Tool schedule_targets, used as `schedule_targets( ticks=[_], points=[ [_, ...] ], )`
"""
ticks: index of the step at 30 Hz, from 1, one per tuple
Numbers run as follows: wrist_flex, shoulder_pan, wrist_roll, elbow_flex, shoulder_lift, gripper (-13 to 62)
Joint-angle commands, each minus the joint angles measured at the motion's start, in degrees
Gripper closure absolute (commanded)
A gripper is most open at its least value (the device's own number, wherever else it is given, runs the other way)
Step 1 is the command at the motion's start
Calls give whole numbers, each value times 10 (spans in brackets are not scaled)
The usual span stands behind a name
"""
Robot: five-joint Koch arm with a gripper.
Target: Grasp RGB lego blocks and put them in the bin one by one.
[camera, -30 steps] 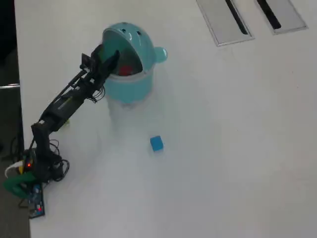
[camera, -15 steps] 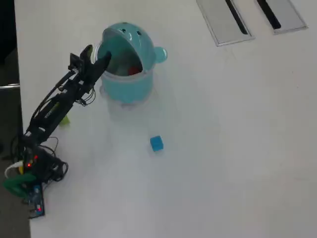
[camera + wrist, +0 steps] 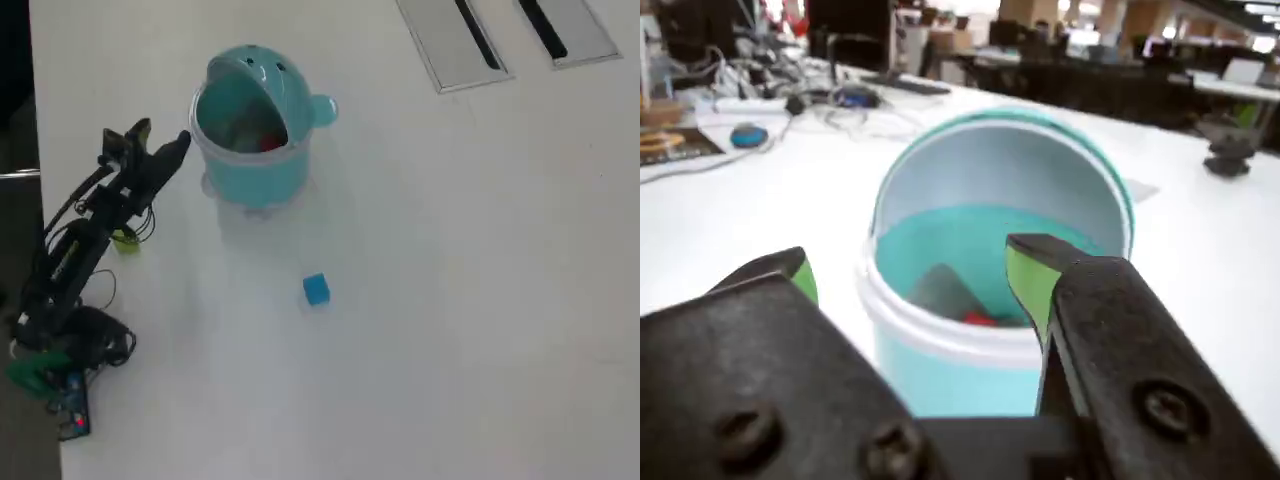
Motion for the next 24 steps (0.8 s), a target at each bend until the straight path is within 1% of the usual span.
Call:
schedule_targets(
  ticks=[1,11,13,17,22,24],
  points=[
    [-2,-10,0,-3,41,155],
    [106,-81,1,139,159,149],
    [132,-101,6,142,166,154],
    [163,-103,14,147,171,157],
    [283,-149,13,137,176,156],
    [294,-156,14,130,176,156]
  ],
)
